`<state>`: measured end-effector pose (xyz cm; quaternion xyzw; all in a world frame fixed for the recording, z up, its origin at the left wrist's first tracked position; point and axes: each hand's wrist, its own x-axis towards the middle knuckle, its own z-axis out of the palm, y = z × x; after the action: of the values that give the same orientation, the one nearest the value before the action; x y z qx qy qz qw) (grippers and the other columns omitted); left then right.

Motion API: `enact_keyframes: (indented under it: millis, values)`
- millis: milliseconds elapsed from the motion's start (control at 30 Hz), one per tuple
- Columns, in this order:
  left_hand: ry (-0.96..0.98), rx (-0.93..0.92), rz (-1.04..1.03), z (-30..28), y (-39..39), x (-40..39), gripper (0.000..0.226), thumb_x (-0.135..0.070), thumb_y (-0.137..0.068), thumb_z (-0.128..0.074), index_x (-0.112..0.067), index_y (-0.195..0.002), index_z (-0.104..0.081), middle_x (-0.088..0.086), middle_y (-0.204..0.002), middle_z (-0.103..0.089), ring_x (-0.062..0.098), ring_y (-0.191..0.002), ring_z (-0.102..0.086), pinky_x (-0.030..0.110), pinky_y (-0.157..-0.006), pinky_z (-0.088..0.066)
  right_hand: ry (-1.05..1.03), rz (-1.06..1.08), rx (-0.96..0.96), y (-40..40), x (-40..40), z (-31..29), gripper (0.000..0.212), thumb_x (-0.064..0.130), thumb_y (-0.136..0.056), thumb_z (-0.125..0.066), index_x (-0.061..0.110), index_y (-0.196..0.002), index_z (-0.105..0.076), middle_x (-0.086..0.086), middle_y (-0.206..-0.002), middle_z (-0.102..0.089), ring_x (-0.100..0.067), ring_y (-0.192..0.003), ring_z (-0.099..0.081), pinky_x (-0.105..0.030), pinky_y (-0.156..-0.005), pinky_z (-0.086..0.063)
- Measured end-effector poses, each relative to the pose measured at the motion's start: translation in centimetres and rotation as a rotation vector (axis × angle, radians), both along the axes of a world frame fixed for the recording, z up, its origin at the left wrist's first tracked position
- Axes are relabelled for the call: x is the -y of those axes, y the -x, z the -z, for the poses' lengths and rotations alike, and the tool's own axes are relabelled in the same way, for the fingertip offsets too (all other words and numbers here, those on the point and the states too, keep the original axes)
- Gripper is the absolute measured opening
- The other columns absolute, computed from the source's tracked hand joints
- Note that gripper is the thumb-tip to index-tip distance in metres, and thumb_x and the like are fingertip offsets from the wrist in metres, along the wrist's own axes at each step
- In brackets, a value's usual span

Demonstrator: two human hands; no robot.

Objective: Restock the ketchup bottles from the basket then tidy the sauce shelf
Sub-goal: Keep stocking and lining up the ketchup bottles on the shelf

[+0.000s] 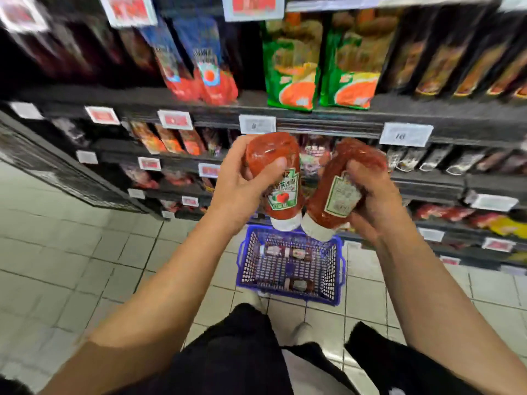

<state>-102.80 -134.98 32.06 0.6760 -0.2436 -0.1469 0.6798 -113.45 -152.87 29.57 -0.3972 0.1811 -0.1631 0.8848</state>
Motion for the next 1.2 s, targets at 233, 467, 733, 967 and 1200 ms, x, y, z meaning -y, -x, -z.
enact_keyframes:
  millis: [233,467,733,967,1200]
  values:
    - [0.063,0.178,-0.007,-7.7,-2.9,0.4,0.040,-0.039,-0.084,-0.074,-0.025,-0.118,-0.057,-0.012,-0.106,-0.069,0.008,-0.100,-0.067,0.021,-0.085,-0.051,0.324,-0.091,0.091,-3.0,1.4,-8.1,0.045,0.029,-0.060,-0.091,0.028,-0.102,-0.076,-0.010,-0.101,-0.077,-0.026,-0.089,-0.074,-0.042,-0.077,-0.059]
    - [0.175,0.300,-0.005,-12.5,-8.9,0.8,0.042,-0.050,-0.085,-0.074,-0.033,-0.119,-0.057,-0.005,-0.111,-0.069,0.014,-0.102,-0.068,0.024,-0.085,-0.052,0.652,-0.018,0.158,-7.9,1.8,-14.1,0.049,0.031,-0.061,-0.087,0.027,-0.108,-0.071,0.001,-0.099,-0.076,-0.015,-0.093,-0.072,-0.023,-0.079,-0.055]
    - [0.207,0.478,0.069,-18.0,-18.4,2.6,0.036,-0.049,-0.088,-0.069,-0.037,-0.119,-0.054,-0.021,-0.108,-0.066,0.000,-0.098,-0.066,0.011,-0.081,-0.048,0.756,0.111,0.227,-15.4,2.1,-20.8,0.045,0.024,-0.067,-0.091,0.022,-0.108,-0.072,0.002,-0.100,-0.077,-0.010,-0.090,-0.072,-0.019,-0.078,-0.054]
    - [0.244,0.440,0.167,-20.6,-24.9,4.2,0.033,-0.044,-0.089,-0.068,-0.023,-0.113,-0.057,-0.005,-0.105,-0.071,0.014,-0.097,-0.068,0.029,-0.086,-0.053,0.750,0.282,0.207,-20.8,2.0,-24.3,0.036,0.021,-0.072,-0.084,0.018,-0.106,-0.070,-0.001,-0.100,-0.078,-0.014,-0.091,-0.073,-0.027,-0.080,-0.057]
    - [0.222,0.291,0.119,-19.6,-26.5,5.7,0.024,-0.060,-0.075,-0.072,-0.044,-0.084,-0.056,-0.023,-0.080,-0.065,0.000,-0.080,-0.065,0.022,-0.071,-0.055,0.774,0.435,0.085,-23.8,3.3,-24.0,0.027,0.020,-0.073,-0.088,0.011,-0.095,-0.075,-0.002,-0.087,-0.078,-0.016,-0.080,-0.075,-0.028,-0.069,-0.058]
